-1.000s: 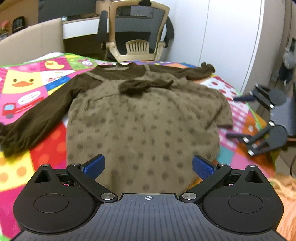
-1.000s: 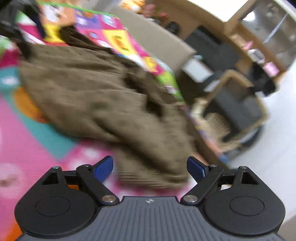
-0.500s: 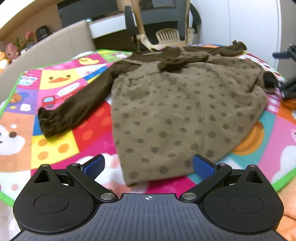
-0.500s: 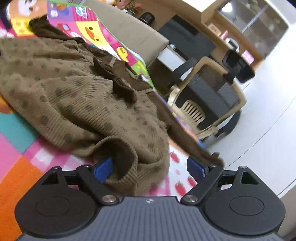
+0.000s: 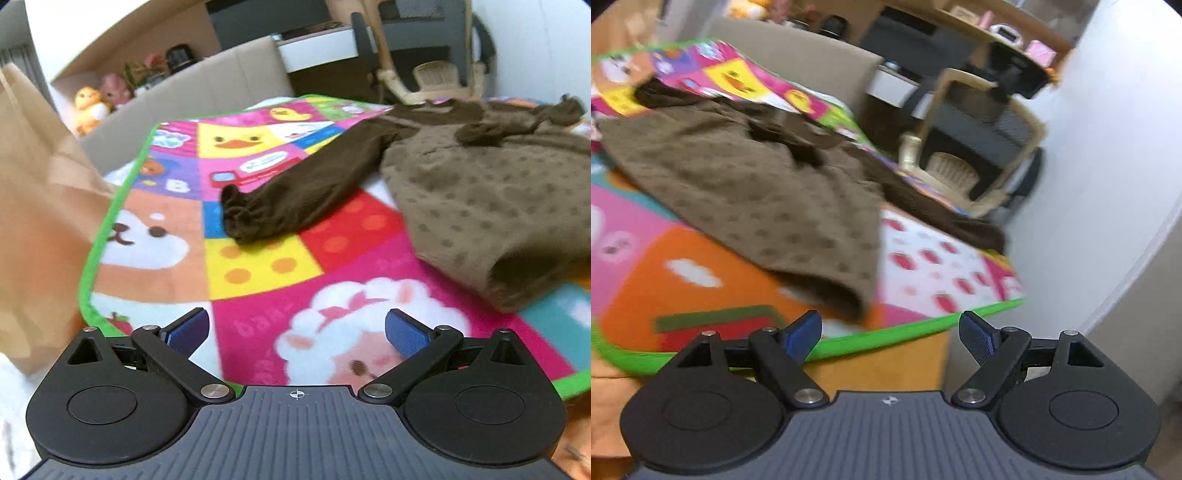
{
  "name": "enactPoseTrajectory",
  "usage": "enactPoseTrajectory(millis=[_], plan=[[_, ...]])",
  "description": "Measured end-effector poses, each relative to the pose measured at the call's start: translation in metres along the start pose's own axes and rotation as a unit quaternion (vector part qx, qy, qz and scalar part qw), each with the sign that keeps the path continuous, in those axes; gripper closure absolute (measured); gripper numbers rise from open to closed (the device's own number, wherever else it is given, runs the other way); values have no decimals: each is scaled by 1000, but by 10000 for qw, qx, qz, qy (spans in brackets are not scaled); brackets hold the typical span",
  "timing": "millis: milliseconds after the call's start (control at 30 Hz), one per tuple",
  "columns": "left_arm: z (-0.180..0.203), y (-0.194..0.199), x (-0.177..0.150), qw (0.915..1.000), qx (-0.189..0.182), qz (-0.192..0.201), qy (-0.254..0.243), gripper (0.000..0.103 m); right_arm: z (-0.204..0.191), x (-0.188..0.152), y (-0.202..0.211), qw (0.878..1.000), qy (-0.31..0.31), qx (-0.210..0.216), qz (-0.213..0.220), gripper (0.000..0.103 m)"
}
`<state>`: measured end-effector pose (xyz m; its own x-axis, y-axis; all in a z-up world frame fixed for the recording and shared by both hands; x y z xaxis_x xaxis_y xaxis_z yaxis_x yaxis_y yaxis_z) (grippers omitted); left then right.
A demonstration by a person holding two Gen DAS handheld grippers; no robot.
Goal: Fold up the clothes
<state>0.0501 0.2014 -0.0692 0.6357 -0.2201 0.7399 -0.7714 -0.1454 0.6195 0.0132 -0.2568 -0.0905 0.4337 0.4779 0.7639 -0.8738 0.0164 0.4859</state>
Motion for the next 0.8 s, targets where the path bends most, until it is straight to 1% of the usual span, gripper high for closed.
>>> enactPoseTrajectory(millis=[33, 100, 167, 233, 267, 300, 367, 467, 500, 533, 633, 700, 800], plan=[[5, 4, 2, 9997, -254, 43, 35, 0, -3, 2, 2, 9998, -53, 170, 61, 20], [19, 12, 8, 9974, -709, 159, 7, 0, -2, 23, 0, 9988, -213, 277, 330, 17], [43, 17, 13, 9948, -927, 276, -331, 0, -11, 43, -7, 9980, -25, 383, 497, 16], [67, 21, 17, 9907, -1110, 373, -694, 0, -28, 46, -13, 9967, 479, 454, 481, 16], [79, 19, 16, 9887, -1094, 361, -958, 0, -36, 48, -17, 9950, 731, 488, 473, 16], [89, 16, 14, 9865, -1066, 340, -1198, 0, -45, 49, -20, 9927, 982, 523, 464, 16], [98, 4, 9, 9836, -936, 260, -1517, 0, -60, 51, -27, 9869, 1443, 573, 428, 14], [95, -8, 8, 9854, -665, 202, -1552, 0, -39, 26, -40, 9919, 1258, 161, 7, 14], [91, -10, 10, 9873, -613, 207, -1453, 0, -32, 17, -45, 9929, 1183, -8, -101, 14], [86, -11, 13, 9890, -548, 223, -1359, 0, -25, 10, -49, 9938, 1086, -166, -183, 12], [72, -12, 24, 9927, -258, 359, -1122, 0, -5, 14, -57, 9980, 439, -462, 16, 10], [63, -11, 33, 9939, -56, 467, -996, 0, 6, 23, -58, 9954, 283, -881, 250, 11], [50, -6, 45, 9909, 407, 748, -1042, 0, 26, 40, -58, 9896, 42, -1348, 502, 13]])
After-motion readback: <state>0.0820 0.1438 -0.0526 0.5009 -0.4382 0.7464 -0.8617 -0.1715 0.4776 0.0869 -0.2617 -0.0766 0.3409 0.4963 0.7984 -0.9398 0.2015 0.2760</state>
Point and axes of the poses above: each gripper's, at about its wrist camera, not at the fingertips, and y roughly against the way its jaws point, z to its right, x to its top, the point moved 9 cm from there along -y, roughly the way its jaws point, and after that the axes turned 1 degree about y, right-handed, at the moved point
